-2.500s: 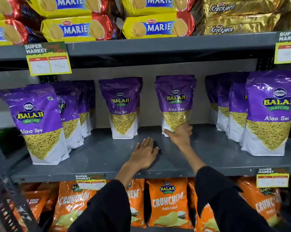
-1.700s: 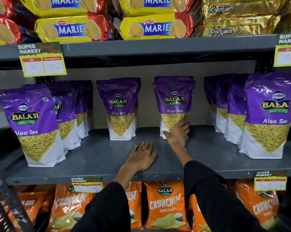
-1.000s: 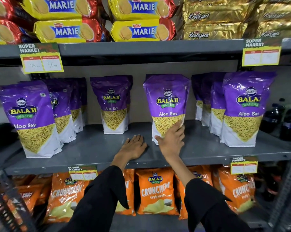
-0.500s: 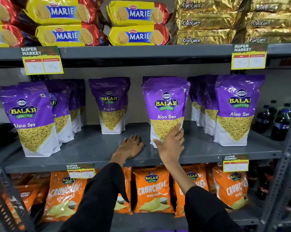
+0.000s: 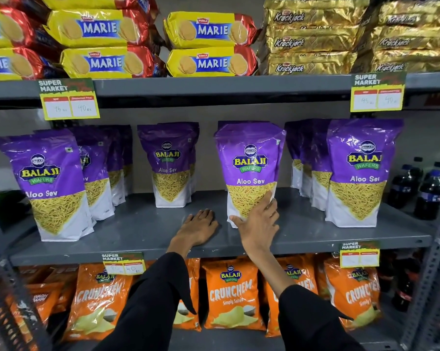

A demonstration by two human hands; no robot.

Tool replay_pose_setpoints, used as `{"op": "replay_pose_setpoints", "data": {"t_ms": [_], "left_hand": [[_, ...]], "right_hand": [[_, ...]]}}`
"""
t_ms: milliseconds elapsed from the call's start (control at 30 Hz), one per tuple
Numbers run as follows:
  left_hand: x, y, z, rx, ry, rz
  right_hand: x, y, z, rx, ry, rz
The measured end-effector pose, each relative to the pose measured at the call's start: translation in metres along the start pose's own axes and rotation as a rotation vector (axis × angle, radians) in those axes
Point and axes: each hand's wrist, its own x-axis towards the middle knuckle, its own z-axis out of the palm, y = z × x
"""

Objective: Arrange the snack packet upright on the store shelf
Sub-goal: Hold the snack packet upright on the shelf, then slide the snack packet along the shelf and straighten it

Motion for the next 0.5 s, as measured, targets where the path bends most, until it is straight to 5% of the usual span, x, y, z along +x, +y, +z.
{"op": "replay_pose_setpoints", "data": {"t_ms": [167, 367, 500], "left_hand": [[-0.008, 0.002, -0.003, -0.051, 0.042, 0.001], [-0.032, -0.010, -0.012, -0.177, 0.175, -0.044], [-0.053, -0.052, -0.021, -0.162, 0.205, -0.093]], "right_hand": [[-0.008, 0.007, -0.005, 0.014, -0.027, -0.029], [-0.048, 0.002, -0.003, 0.283, 0.239, -0.286], [-0.060, -0.031, 0.011, 0.597, 0.034, -0.396]]}}
